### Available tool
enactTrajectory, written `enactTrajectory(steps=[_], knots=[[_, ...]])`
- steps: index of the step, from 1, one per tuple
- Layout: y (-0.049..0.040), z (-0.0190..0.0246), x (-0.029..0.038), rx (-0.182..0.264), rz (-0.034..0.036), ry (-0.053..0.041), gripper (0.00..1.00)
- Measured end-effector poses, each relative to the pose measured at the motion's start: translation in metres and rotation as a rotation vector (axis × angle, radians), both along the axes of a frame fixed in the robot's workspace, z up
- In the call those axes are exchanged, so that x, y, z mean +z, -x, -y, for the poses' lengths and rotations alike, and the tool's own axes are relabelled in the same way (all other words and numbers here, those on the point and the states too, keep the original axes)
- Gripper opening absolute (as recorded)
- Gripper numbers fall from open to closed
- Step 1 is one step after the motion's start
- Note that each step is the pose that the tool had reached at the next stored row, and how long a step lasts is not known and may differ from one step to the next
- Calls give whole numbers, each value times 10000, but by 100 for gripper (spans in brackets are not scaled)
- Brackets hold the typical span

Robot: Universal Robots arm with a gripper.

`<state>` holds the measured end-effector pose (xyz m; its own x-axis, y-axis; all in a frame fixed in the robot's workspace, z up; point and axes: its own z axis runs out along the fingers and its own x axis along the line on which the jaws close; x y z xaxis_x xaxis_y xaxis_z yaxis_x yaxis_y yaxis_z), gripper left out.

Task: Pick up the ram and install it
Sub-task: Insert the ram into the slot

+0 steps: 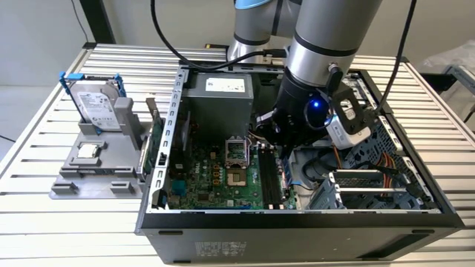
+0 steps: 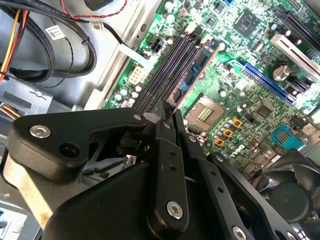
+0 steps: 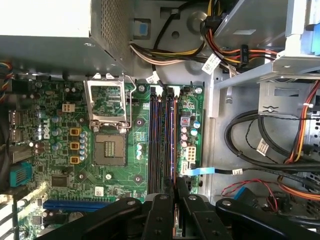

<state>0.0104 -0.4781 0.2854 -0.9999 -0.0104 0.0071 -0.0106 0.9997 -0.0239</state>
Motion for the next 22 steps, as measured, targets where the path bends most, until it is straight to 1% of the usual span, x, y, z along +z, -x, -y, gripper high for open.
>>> enactTrajectory(steps=[8,22], knots=[[0,-2,-27,1,-1,51,0],[0,-2,-52,1,0,55,0]])
